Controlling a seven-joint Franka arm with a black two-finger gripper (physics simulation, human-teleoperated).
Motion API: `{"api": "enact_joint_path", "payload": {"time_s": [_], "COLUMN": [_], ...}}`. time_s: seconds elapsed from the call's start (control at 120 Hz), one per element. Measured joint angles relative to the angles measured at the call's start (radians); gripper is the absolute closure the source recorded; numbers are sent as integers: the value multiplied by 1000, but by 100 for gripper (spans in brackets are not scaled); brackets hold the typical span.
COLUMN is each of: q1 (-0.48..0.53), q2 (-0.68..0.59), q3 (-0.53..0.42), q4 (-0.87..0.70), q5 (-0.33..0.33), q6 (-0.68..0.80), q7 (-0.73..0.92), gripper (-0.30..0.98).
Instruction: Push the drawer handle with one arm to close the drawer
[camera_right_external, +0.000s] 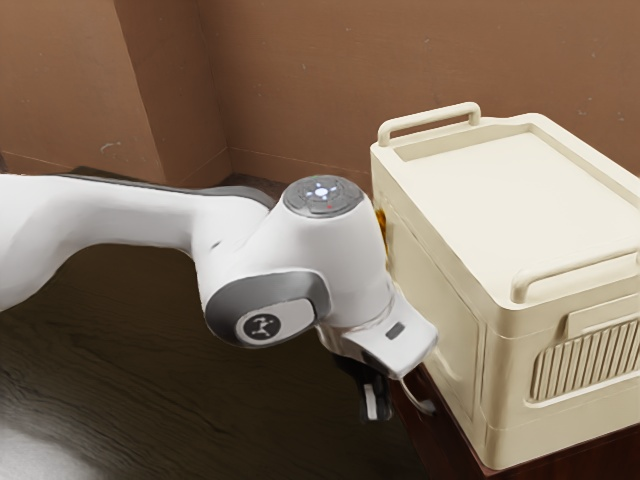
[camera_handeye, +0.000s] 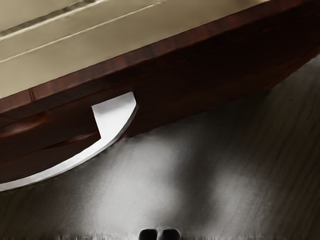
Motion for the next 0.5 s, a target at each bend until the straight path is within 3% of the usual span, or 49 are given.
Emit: {"api": "enact_joint_path", "payload": {"time_s": [0.083,0.3,0.5], "q1": [-37,24,25], "q2": [-91,-255,-291], "q3": [0,3,8], "q4": [-50,-58,-47], "q5": [-7,-14,-13], "q6": [-24,-148,-236], "q7": [-50,-155,-226], "gripper": [79,77,39]}}
